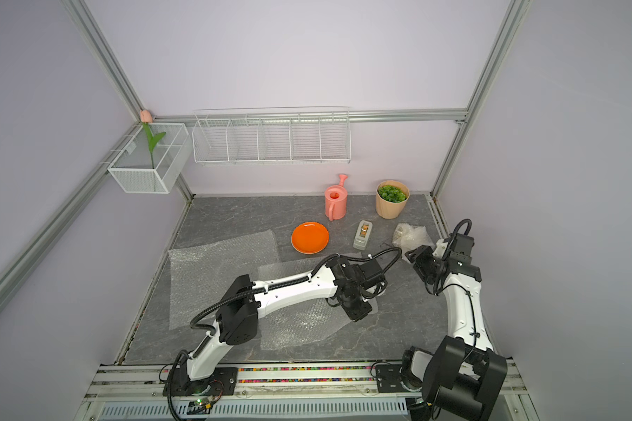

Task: Wrap dinner plates in bubble wrap
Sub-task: Place the bubble wrap at the center of the board, then move the bubble wrap to the center of the board, then adjust the bubble wrap at the center of the board.

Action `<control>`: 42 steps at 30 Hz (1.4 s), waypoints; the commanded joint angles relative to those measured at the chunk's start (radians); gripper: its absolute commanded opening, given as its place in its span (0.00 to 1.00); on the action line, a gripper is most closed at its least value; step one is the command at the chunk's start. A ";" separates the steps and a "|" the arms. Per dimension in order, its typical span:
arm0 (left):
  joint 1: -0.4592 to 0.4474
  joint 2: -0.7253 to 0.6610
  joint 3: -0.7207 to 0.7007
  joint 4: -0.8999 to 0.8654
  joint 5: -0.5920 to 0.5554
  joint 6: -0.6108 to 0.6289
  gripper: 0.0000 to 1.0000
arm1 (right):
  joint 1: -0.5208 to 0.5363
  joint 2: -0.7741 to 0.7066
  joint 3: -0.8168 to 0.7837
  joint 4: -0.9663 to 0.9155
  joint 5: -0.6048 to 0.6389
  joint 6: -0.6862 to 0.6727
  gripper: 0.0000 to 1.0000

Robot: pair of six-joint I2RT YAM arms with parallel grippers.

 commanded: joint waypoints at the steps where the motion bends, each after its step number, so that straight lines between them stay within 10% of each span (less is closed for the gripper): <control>1: 0.034 -0.075 -0.035 0.040 0.022 0.011 0.60 | 0.055 0.011 0.028 0.014 -0.013 -0.001 0.56; 9: 0.288 -0.424 -0.437 0.310 0.050 -0.154 0.78 | 0.380 0.158 0.042 0.115 -0.150 0.020 0.56; 17: 0.649 -0.666 -0.851 0.442 -0.027 -0.476 0.55 | 0.703 0.427 0.082 0.192 -0.109 0.038 0.55; 30: 0.984 -0.634 -1.058 0.498 -0.002 -0.500 0.50 | 0.738 0.500 0.015 0.108 0.137 0.019 0.50; 42: 1.253 -0.528 -1.054 0.486 -0.062 -0.431 0.50 | 0.737 0.382 0.060 0.101 0.096 0.057 0.51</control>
